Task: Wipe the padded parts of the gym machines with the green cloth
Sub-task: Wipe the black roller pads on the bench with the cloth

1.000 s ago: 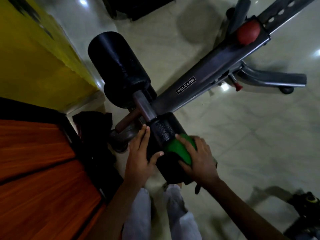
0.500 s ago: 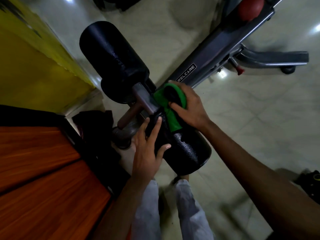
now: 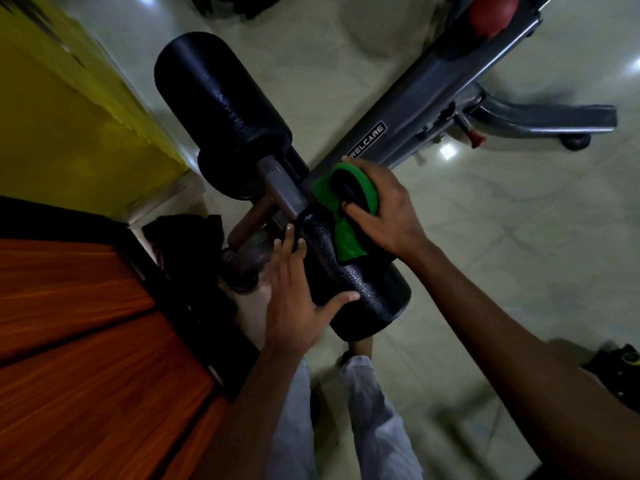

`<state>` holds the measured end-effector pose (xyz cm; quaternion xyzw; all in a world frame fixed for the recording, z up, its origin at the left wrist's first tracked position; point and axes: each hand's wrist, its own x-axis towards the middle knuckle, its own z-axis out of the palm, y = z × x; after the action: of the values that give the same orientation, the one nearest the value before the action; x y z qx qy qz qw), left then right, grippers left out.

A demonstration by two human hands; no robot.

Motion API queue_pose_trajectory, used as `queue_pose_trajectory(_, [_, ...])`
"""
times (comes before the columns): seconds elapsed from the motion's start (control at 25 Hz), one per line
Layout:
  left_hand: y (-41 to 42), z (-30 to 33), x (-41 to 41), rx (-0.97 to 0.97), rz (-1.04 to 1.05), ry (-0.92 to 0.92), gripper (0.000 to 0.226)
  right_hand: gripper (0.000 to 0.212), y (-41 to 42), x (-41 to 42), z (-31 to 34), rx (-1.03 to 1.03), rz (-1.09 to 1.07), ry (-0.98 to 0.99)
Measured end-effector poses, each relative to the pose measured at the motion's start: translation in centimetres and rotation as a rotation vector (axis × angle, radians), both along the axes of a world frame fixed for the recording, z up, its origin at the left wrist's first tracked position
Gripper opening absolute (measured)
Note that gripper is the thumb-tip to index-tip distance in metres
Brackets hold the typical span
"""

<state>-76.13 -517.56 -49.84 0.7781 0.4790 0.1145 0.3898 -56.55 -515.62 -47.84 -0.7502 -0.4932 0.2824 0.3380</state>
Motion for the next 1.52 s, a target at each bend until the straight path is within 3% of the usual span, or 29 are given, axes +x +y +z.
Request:
queue_pose_trajectory(0.2, [-0.1,-2.1,-2.3,-0.076,0.054,-0.16,0.106,0.072,1.5,-1.5,-0.9,-0.098,0.21,-0.231])
queue_pose_trajectory(0.32, [0.4,-1.7,-2.5,-0.109,-0.017,-0.091,0.106,0.073,0.7,-3.0,-1.6,-0.058,0.219,-0.385])
queue_pose_trajectory(0.48, [0.7,-1.1,-2.1,-0.061,-0.164,-0.035,0.117,0.073,-4.1,-3.0,-1.2,-0.065,0.246,-0.45])
queue_pose_trajectory(0.72, [0.7,-0.4,-1.6,-0.13,-0.194,0.021,0.131,0.078,-14.6,-3.2,-0.5,-0.149,0.214,-0.441])
queue_pose_trajectory(0.92, [0.6,-0.5,-1.7,-0.143,-0.19,-0.003,0.13,0.071,-6.1,-3.9,-0.7,-0.089,0.211,-0.535])
queue_pose_trajectory(1.08, [0.7,0.2,-1.5,-0.143,-0.203,0.053,0.133,0.069,2.8,-3.7,-1.1,-0.141,0.128,-0.338])
queue_pose_trajectory(1.24, [0.8,1.6,1.6,-0.068,-0.226,0.113,0.144,0.066,2.9,-0.3,-1.8,-0.113,0.034,-0.059])
queue_pose_trajectory(1.4, [0.9,0.4,2.1,0.01,-0.25,0.181,0.141,0.063,0.5,2.5,-1.5,-0.105,-0.11,-0.012])
queue_pose_trajectory(1.52, [0.3,-1.1,-0.8,-0.034,-0.219,0.14,0.138,0.061,-0.2,2.9,-1.0,-0.101,-0.07,-0.012])
